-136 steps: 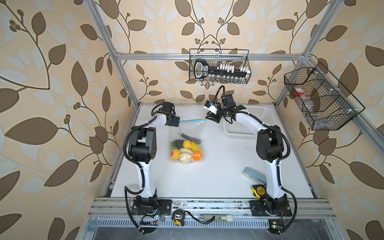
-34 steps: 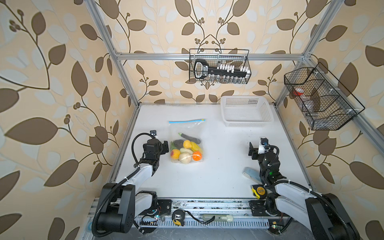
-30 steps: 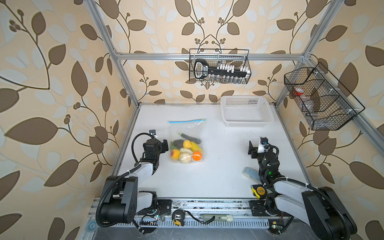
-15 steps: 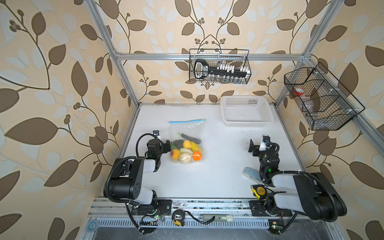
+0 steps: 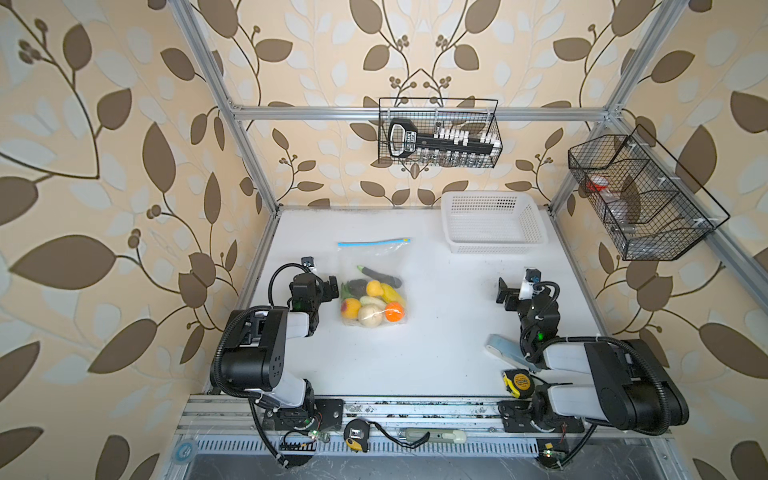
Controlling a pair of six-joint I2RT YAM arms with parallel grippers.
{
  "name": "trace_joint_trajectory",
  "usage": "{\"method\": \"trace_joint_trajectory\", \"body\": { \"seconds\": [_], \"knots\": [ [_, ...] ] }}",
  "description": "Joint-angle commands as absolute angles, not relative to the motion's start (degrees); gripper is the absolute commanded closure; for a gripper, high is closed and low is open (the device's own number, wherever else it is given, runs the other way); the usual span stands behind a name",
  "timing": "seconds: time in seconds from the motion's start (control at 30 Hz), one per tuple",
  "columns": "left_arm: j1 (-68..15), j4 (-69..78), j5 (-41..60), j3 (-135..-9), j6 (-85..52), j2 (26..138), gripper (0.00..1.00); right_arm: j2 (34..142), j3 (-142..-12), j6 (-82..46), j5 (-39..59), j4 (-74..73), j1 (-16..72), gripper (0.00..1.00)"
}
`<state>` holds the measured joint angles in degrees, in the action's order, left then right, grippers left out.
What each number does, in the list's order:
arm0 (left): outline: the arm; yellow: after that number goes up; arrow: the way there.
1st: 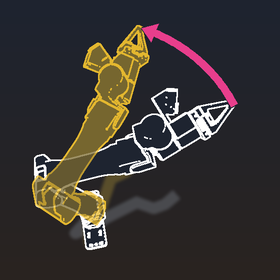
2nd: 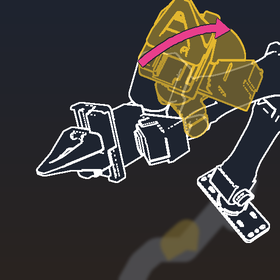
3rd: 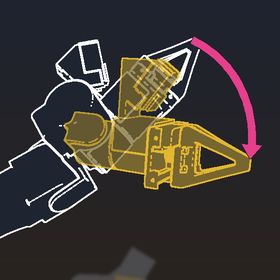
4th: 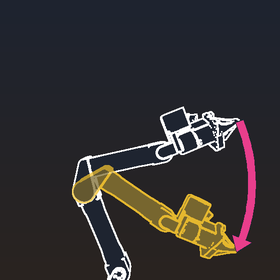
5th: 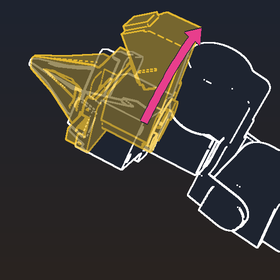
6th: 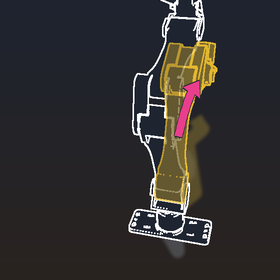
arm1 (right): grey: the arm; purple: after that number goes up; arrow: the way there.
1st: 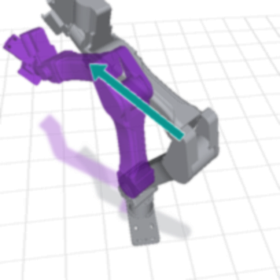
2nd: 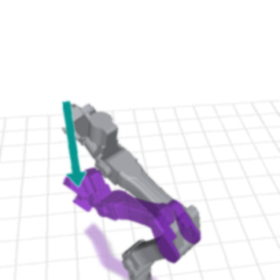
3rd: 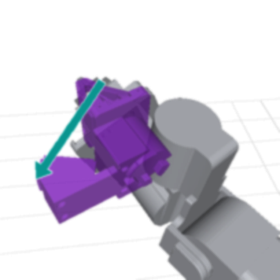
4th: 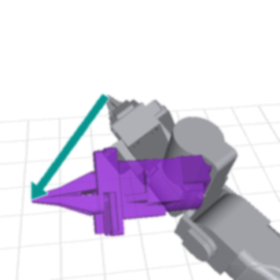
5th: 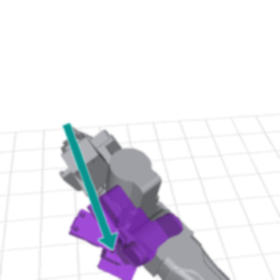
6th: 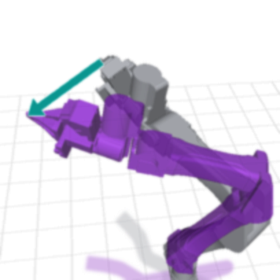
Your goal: Place the food in the zip-top bag and seal the zipper
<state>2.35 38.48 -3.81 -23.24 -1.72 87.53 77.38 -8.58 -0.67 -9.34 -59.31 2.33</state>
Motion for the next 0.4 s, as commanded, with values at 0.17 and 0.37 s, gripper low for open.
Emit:
{"method": "trace_joint_trajectory", "body": {
  "seconds": [0.17,0.37],
  "knots": [
    [3.03,39.78,-2.97,-23.71,-2.13,86.18,0.01,78.84,-12.17,-0.31,-4.94,-57.22,1.5,0.0],
    [3.04,40.2,-2.97,-23.21,-2.13,85.7,0.01,78.22,-10.62,-1.01,-3.31,-59.6,0.37,0.0]
  ]
}}
